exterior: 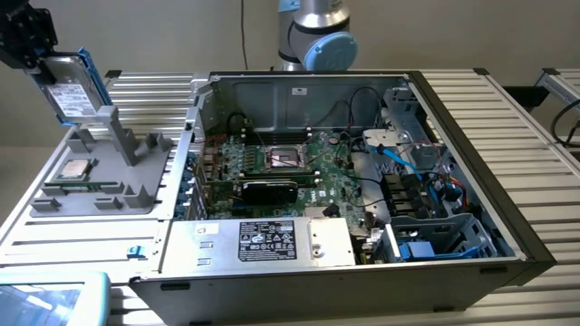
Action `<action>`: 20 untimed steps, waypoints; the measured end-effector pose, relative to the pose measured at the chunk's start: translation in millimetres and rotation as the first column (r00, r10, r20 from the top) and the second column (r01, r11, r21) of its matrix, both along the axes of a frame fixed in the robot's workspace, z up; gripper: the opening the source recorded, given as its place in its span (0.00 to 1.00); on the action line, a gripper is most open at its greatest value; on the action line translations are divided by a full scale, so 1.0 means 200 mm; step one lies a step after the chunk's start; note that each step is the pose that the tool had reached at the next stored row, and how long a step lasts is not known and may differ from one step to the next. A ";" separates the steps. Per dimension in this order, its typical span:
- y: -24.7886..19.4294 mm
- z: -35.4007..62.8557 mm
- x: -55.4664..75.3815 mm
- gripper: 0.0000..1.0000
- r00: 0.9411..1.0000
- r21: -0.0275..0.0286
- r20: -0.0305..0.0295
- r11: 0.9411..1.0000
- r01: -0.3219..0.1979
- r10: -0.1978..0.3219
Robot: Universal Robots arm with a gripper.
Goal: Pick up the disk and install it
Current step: 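Pick up the disk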
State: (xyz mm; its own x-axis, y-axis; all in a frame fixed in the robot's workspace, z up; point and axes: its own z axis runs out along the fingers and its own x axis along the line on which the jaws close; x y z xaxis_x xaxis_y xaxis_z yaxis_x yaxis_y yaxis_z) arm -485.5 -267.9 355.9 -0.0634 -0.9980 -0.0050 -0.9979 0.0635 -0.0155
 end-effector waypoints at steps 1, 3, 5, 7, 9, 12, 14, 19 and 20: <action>0.000 0.023 0.00 0.37 1.000 0.000 0.000 1.000 0.000 0.000; 0.000 0.068 0.00 0.37 1.000 0.000 0.000 1.000 0.000 0.000; 0.000 0.114 0.00 0.37 1.000 0.000 0.000 1.000 0.000 0.000; 0.000 0.159 0.00 0.37 1.000 -0.001 0.000 1.000 0.000 0.000; 0.000 0.206 0.00 0.37 1.000 -0.001 0.000 1.000 0.000 0.000; 0.000 0.273 0.01 0.37 1.000 -0.002 0.000 1.000 0.000 0.000; 0.000 0.317 0.03 0.37 1.000 -0.002 0.000 1.000 0.000 0.000; 0.000 0.429 0.08 0.37 1.000 -0.002 0.000 1.000 0.000 0.000; 0.000 0.451 0.09 0.37 1.000 -0.002 0.000 1.000 0.000 0.000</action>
